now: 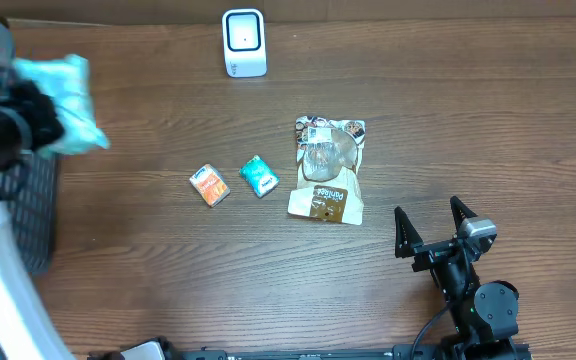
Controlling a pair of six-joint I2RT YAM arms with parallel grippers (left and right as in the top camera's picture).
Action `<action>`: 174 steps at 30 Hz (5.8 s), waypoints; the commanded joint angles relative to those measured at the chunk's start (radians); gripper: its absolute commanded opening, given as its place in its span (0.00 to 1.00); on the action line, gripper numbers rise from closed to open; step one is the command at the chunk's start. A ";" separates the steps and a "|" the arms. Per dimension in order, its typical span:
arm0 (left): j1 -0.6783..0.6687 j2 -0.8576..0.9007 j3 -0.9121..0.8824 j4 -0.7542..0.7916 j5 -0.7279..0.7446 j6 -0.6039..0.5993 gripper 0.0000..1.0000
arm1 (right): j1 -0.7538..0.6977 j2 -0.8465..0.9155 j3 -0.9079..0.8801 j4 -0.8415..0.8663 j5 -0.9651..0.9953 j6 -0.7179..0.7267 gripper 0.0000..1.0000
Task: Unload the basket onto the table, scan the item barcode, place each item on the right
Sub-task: 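Carry the light-green pack out and set it left of the orange pack, then return the left gripper into the basket and reach down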
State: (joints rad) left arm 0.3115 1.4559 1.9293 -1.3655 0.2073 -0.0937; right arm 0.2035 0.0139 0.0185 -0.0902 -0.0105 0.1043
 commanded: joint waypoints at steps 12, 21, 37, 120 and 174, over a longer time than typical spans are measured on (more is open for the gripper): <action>-0.072 0.144 -0.621 0.375 0.098 0.264 0.04 | -0.003 -0.008 -0.010 0.006 0.010 0.004 1.00; -0.072 0.243 -0.810 0.616 0.097 0.266 0.04 | -0.003 -0.008 -0.010 0.006 0.010 0.004 1.00; -0.229 0.351 -0.815 0.727 0.105 0.066 0.04 | -0.003 -0.008 -0.010 0.006 0.010 0.004 1.00; 0.425 0.346 0.341 0.169 -0.329 0.046 0.98 | -0.003 -0.008 -0.010 0.006 0.010 0.004 1.00; 0.418 0.994 0.327 0.609 -0.257 0.209 0.99 | -0.003 -0.008 -0.010 0.006 0.010 0.004 1.00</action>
State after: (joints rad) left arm 0.7395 2.4409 2.2593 -0.7677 -0.0669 0.1123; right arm 0.2035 0.0139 0.0185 -0.0895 -0.0105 0.1047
